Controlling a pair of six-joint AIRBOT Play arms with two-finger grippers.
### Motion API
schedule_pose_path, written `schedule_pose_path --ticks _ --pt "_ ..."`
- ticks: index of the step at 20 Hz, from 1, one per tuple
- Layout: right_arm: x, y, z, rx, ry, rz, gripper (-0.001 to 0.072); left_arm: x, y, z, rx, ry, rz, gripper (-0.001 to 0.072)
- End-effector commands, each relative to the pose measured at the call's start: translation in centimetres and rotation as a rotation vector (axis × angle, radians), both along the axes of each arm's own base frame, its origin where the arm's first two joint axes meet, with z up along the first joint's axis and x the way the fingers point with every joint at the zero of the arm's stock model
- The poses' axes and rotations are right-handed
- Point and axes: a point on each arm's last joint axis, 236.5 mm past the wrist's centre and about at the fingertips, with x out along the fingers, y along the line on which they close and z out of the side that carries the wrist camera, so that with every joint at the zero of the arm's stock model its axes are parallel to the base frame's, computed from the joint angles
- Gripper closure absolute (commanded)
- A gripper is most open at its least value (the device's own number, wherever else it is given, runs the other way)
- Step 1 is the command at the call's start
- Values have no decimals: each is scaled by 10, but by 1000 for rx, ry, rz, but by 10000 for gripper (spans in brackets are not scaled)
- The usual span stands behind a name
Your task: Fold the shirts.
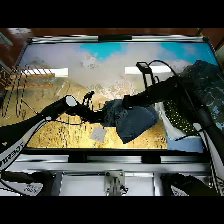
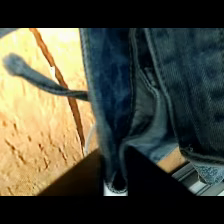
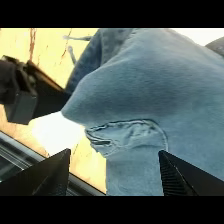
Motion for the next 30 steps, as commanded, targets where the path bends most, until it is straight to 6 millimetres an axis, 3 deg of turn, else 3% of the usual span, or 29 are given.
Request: schedule_pose_path --ticks 1,2,5,9,10,12,14,16,17,19,20,21,23,25,27,28,30 --pt "-12 31 -16 -32 -17 108 52 6 0 -1 -2 -15 23 624" --pt "-13 40 -22 -47 -27 135 52 6 -1 0 -2 -24 9 659" --pt "-1 58 -33 -98 -140 199 52 6 -1 5 -5 -56 -27 660" --pt "20 51 -47 -202 -228 209 54 7 -2 15 -13 -93 -47 661" --pt "24 46 -53 -228 -224 199 153 8 -2 16 -14 -97 -47 660" --pt "30 39 -60 -265 -230 183 627 8 -2 18 -16 -106 -53 661" --pt "40 42 -47 -249 -286 167 619 9 -2 21 -14 -128 -71 662" --pt "52 40 -14 -252 -375 161 620 19 6 31 -4 -178 -58 662" --pt "58 36 11 -256 -440 155 620 29 12 46 -4 -223 -45 663" --pt "67 28 72 -254 -583 131 620 54 31 94 5 -362 -21 663" --pt "67 24 104 -237 -649 114 621 69 44 132 7 -460 -1 663" --pt "64 19 140 -210 -716 93 621 81 56 174 2 -561 25 663" --pt "50 9 205 -143 -831 53 621 93 82 284 -20 -816 77 663" --pt "28 -6 260 -69 -922 6 620 77 108 405 -47 -1090 127 663" --pt "4 -23 301 -3 -987 -39 620 44 136 501 -32 -1316 177 662" --pt "-7 -30 313 24 -1002 -59 620 28 147 529 -9 -1387 191 662" --pt "-22 -42 321 55 -983 -90 620 6 160 552 41 -1447 194 662"
